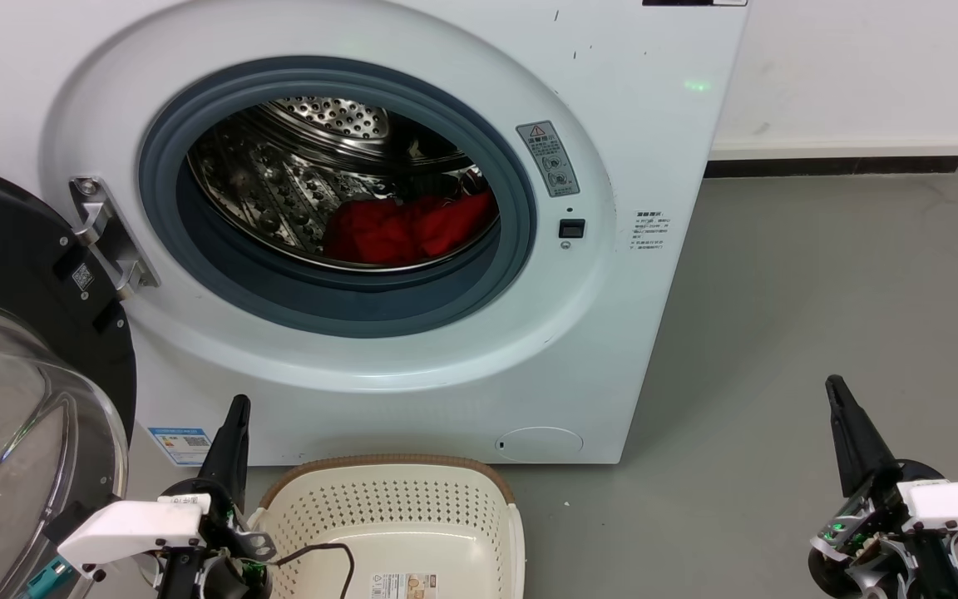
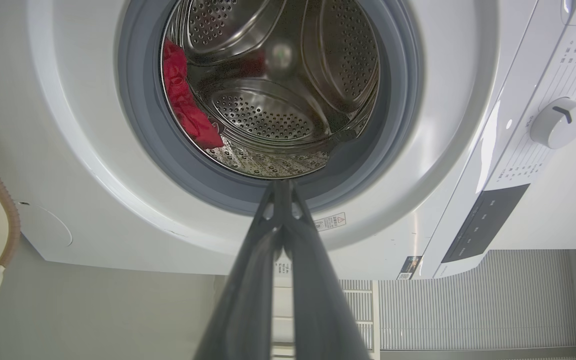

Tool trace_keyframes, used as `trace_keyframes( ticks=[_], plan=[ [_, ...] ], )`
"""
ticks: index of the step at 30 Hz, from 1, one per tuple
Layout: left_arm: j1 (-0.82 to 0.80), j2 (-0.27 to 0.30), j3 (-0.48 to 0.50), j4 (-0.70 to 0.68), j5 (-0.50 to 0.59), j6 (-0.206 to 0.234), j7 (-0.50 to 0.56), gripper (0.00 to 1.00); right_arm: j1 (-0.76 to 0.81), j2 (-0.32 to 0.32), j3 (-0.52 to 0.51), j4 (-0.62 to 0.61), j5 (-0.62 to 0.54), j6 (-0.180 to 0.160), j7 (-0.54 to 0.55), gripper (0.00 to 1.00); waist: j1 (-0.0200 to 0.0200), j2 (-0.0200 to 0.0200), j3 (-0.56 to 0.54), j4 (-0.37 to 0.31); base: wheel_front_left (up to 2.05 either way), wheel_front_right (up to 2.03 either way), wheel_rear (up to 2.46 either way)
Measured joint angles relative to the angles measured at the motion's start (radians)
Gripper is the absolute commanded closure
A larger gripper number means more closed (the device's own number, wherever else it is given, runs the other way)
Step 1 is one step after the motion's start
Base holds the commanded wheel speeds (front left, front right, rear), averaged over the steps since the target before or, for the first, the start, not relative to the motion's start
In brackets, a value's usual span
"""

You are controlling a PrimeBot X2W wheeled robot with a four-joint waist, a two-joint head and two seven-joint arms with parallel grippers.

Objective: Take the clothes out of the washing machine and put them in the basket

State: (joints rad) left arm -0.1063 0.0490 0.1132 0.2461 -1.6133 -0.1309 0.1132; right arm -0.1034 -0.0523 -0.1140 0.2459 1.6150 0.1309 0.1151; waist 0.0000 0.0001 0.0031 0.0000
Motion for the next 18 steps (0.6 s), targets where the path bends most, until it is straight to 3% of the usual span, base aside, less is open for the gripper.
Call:
trace_keyframes(
  ticks=[18],
  plan=[
    [0.000, 0.000, 0.000, 0.000, 0.000, 0.000, 0.000, 1.00, 0.000, 0.000, 0.000, 0.000, 0.000, 0.000, 0.000, 1.00, 0.0000, 0.0000, 0.000, 0.000, 0.00, 0.00, 0.00]
  ],
)
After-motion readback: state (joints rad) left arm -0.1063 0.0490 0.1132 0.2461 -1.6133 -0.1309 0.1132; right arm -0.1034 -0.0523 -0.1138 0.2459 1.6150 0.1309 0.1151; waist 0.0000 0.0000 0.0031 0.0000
